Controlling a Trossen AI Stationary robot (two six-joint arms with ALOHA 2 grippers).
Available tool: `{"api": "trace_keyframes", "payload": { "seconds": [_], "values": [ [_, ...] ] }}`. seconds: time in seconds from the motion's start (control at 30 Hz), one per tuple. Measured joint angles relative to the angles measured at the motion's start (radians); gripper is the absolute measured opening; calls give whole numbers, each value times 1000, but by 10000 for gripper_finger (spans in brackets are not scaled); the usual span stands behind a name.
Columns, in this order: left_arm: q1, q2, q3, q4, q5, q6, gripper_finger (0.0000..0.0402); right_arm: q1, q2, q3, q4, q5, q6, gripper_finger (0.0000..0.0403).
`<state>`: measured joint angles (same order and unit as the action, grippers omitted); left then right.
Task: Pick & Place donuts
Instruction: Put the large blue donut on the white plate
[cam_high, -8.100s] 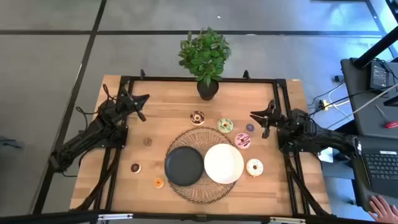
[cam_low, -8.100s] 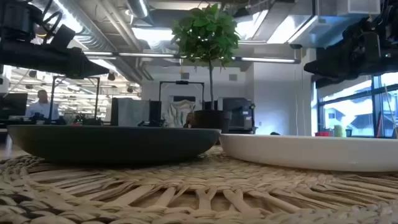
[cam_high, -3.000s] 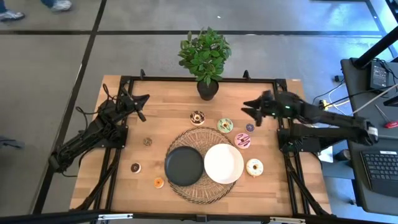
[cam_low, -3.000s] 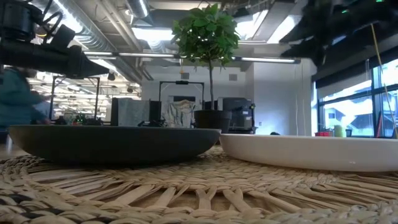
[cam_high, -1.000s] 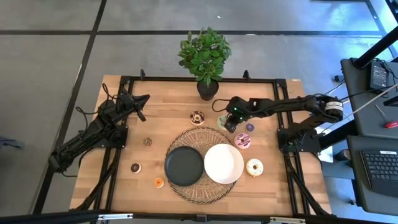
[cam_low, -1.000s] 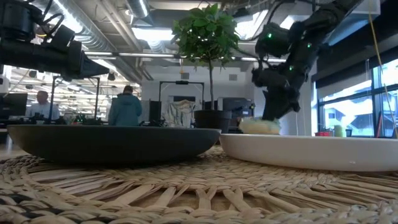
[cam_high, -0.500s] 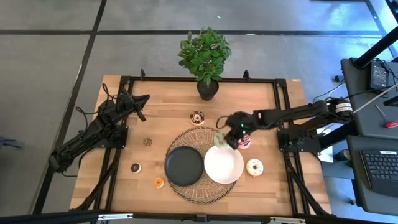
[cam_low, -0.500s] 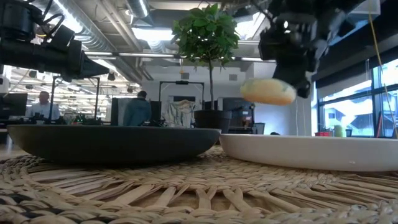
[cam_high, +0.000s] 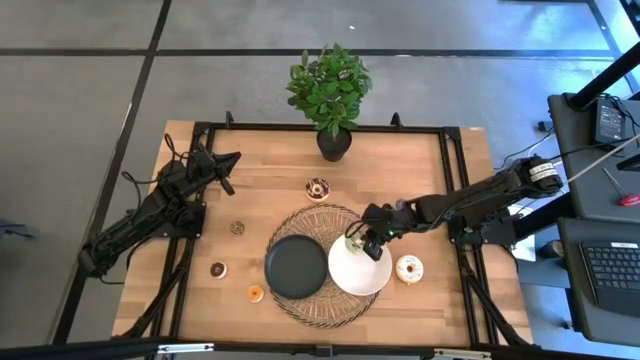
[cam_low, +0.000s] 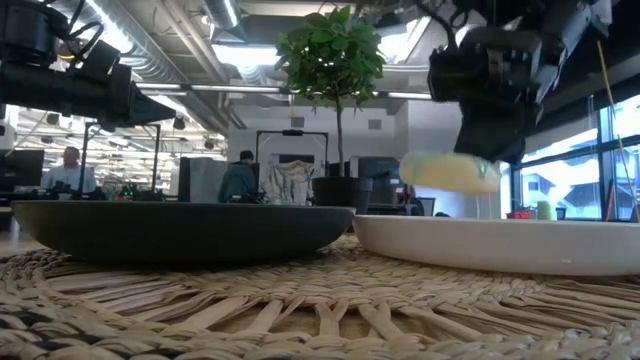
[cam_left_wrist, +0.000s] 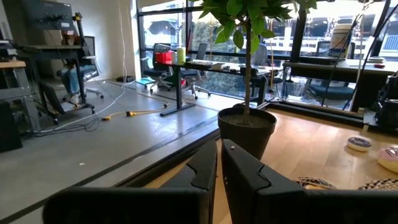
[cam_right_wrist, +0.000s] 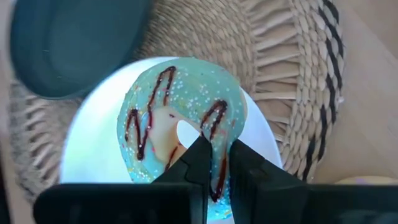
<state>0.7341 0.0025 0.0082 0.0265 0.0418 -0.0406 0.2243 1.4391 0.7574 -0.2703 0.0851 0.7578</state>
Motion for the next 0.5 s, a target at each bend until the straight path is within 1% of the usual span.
{"api": "trace_keyframes", "payload": {
  "seconds": [0.33, 0.5],
  "values": [
    [0, 0, 0, 0, 0, 1, 20, -1, 74, 0, 7, -1, 0, 46],
    [0, 0, 0, 0, -3, 1, 20, -1, 83, 0, 8, -37, -3, 47]
  ]
}}
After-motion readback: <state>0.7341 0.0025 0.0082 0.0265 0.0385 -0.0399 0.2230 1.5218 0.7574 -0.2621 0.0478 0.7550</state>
